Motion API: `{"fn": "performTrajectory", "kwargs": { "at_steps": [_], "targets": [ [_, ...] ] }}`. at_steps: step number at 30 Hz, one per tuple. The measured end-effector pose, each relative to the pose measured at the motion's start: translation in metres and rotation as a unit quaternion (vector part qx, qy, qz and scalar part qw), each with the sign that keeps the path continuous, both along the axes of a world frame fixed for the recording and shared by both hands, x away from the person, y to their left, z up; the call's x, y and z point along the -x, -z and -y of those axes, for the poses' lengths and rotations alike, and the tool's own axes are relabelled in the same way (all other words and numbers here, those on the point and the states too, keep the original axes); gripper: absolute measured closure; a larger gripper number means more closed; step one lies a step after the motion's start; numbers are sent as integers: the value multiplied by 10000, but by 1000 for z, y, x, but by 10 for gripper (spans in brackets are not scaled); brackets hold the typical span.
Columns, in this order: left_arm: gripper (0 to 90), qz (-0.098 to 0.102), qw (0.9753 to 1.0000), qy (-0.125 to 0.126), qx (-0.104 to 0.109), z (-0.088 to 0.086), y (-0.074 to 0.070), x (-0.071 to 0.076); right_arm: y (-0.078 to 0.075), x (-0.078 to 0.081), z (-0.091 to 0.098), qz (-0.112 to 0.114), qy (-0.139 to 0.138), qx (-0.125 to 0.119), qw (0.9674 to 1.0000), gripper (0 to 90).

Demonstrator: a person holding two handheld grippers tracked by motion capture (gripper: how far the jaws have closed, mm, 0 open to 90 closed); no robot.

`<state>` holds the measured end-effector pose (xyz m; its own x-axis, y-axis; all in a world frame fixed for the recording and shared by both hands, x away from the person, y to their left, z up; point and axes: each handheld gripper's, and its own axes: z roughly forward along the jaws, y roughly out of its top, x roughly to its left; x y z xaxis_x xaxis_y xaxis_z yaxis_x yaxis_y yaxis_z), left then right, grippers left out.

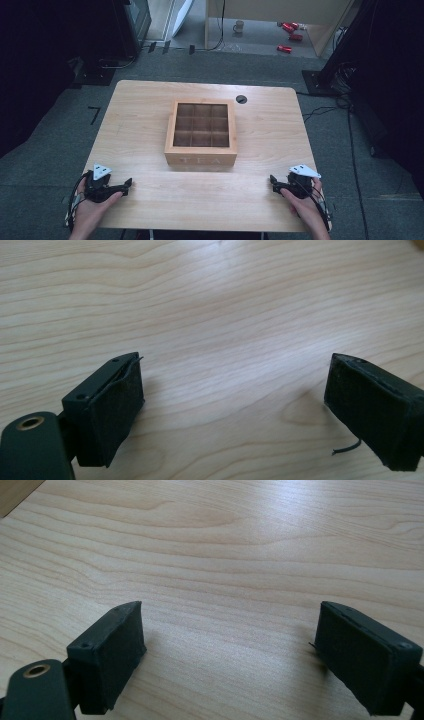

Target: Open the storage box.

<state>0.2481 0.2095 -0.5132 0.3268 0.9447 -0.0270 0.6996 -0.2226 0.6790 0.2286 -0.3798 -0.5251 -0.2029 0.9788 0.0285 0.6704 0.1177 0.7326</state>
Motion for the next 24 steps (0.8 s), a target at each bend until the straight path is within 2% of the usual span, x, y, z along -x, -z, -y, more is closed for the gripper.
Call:
{"fn": "performTrajectory", "kwargs": {
  "at_steps": [2, 5, 8, 17, 24],
  "targets": [
    [92, 61, 10000, 3, -53, 6, -1, -2, 0, 0, 0, -1, 1, 1, 10000, 123],
    [92, 134, 9999, 3, 11, 14, -5, -6, 0, 0, 0, 1, 2, 2, 10000, 123],
    [94, 199, 9997, 101, 86, 26, -10, -11, 0, 0, 0, 0, 11, 1, 10000, 123],
    [131, 380, 9987, 332, 108, 56, -23, -23, 0, 0, -1, -2, 46, 6, 10000, 123],
    [133, 404, 9977, 506, 191, 75, -29, -34, 0, 0, -1, -1, 53, 10, 10000, 122]
  ]
}}
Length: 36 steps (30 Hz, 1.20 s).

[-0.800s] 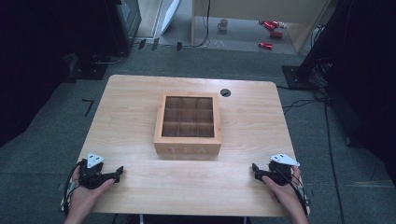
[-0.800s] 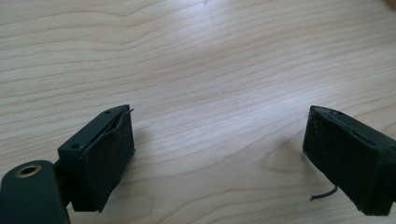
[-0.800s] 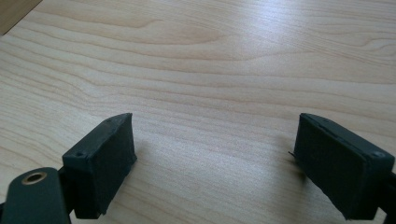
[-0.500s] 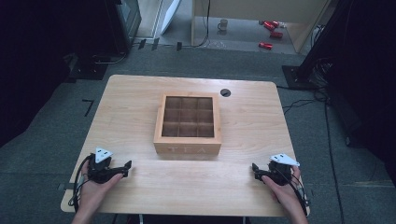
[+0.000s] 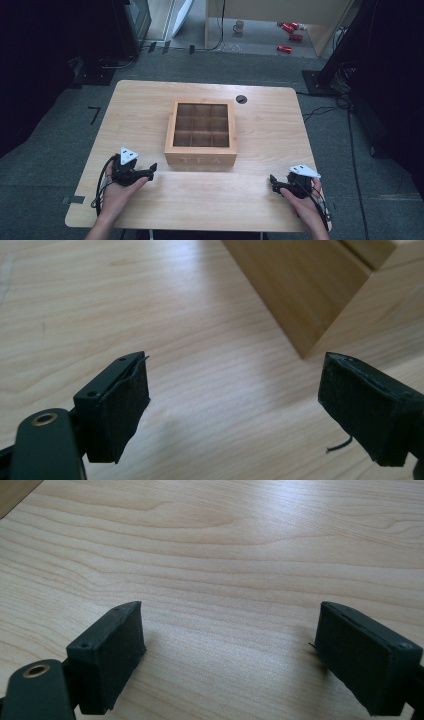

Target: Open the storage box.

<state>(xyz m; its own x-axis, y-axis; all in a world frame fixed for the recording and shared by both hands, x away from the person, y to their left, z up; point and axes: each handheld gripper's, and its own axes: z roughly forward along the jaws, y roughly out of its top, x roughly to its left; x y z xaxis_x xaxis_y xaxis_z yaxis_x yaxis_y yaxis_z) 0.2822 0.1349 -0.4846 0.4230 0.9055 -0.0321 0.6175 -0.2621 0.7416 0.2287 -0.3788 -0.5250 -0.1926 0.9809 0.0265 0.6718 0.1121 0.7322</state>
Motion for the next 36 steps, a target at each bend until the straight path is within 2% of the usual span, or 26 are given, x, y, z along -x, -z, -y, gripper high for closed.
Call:
{"fn": "performTrajectory", "kwargs": {
  "at_steps": [12, 17, 20, 24, 27, 28, 30, 36],
  "targets": [
    [136, 29, 9996, 157, 233, 20, -2, -17, 0, 0, -1, -2, 29, 2, 10000, 120],
    [137, 86, 9989, 400, 216, 31, -2, -19, -1, -3, -3, -34, 73, 17, 10000, 117],
    [146, 105, 9980, 525, 325, 36, -2, -20, -2, -4, -6, -72, 108, 23, 9999, 131],
    [188, 156, 9972, 667, 312, 43, -1, -20, -5, -5, -12, -83, 12, -153, 9998, 132],
    [207, 129, 9969, 694, 347, 45, 0, -20, -10, -6, -18, -2, -40, -265, 9996, 132],
    [211, 109, 9965, 744, 368, 46, 2, -21, -15, -8, -22, 73, -62, -399, 9992, 134],
    [216, 93, 9963, 748, 417, 48, 2, -21, -18, -10, -25, 119, -63, -478, 9988, 134],
    [252, 97, 9955, 825, 446, 50, 2, -20, -30, -18, -39, 273, -185, -556, 9979, 136]
  ]
}}
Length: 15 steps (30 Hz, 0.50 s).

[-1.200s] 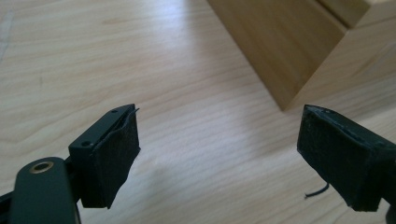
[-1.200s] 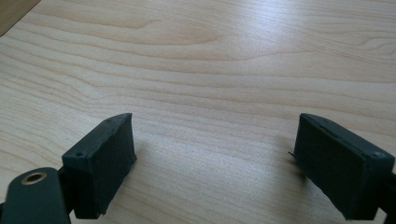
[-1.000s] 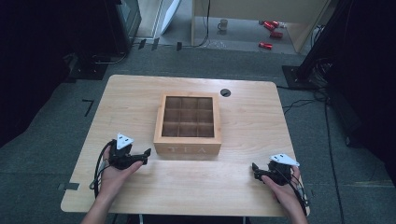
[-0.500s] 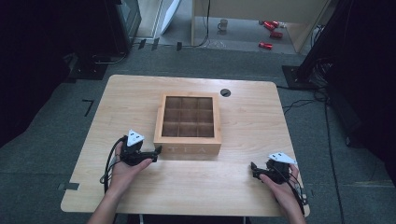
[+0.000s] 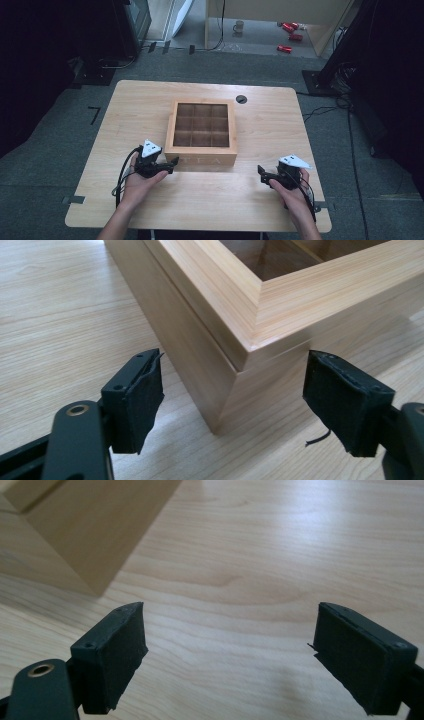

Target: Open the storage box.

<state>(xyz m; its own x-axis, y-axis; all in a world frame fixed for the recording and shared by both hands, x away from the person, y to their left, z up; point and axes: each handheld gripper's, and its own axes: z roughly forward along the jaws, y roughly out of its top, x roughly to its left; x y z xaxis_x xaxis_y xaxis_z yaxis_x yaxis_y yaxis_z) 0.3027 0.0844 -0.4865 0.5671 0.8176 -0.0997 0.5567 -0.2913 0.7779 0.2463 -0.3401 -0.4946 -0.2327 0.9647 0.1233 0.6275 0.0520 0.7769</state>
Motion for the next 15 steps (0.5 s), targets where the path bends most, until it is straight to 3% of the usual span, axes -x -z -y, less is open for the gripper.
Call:
{"fn": "performTrajectory", "kwargs": {
  "at_steps": [6, 11, 15],
  "targets": [
    [288, -13, 9999, 81, 72, 4, 1, 0, -10, -9, -12, 17, -151, -226, 9996, 136],
    [314, -10, 9999, 96, 36, 7, 1, 0, -18, -16, -23, 18, -232, -225, 9995, 142],
    [324, 26, 9999, 99, -10, 7, 1, 2, -26, -22, -40, 109, -518, -322, 9981, 141]
  ]
}}
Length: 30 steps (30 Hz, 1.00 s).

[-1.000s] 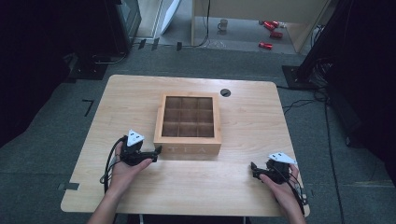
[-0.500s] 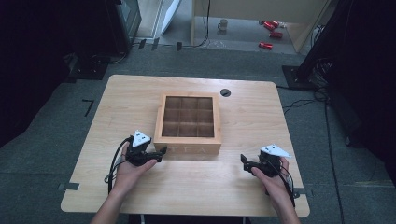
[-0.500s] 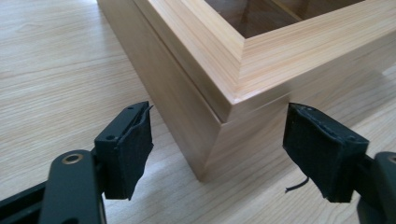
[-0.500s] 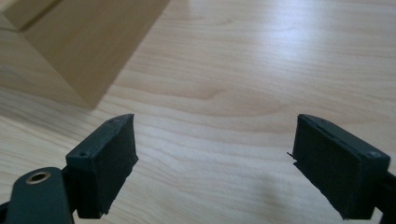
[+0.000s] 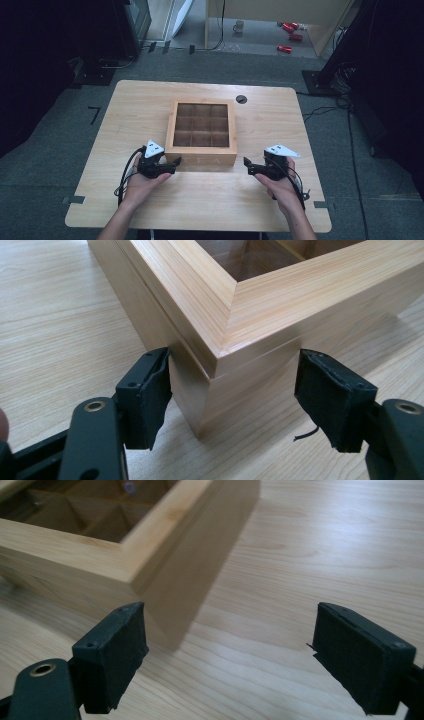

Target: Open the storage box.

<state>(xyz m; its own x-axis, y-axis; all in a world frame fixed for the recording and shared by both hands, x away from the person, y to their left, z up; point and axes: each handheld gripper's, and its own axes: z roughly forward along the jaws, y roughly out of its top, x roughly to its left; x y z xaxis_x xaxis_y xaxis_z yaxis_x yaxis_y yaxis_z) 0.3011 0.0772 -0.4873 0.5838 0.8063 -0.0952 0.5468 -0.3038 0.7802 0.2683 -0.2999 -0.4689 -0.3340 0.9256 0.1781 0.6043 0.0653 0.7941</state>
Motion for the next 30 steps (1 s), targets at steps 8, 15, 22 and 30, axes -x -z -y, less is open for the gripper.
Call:
{"fn": "performTrajectory", "kwargs": {
  "at_steps": [8, 15, 22, 30],
  "targets": [
    [349, -18, 10000, 4, 70, -2, -2, 0, -4, -13, -34, -10, -340, -13, 9994, 152],
    [374, 7, 9994, 16, 353, -8, -10, 0, -9, -19, -58, 80, -584, -133, 9982, 151],
    [379, 22, 9995, 16, 300, -8, -11, 0, -4, -21, -70, 46, -569, -92, 9983, 144],
    [394, 78, 9995, -45, 299, -8, -15, -1, 2, -23, -73, 29, -576, -34, 9983, 140]
  ]
}}
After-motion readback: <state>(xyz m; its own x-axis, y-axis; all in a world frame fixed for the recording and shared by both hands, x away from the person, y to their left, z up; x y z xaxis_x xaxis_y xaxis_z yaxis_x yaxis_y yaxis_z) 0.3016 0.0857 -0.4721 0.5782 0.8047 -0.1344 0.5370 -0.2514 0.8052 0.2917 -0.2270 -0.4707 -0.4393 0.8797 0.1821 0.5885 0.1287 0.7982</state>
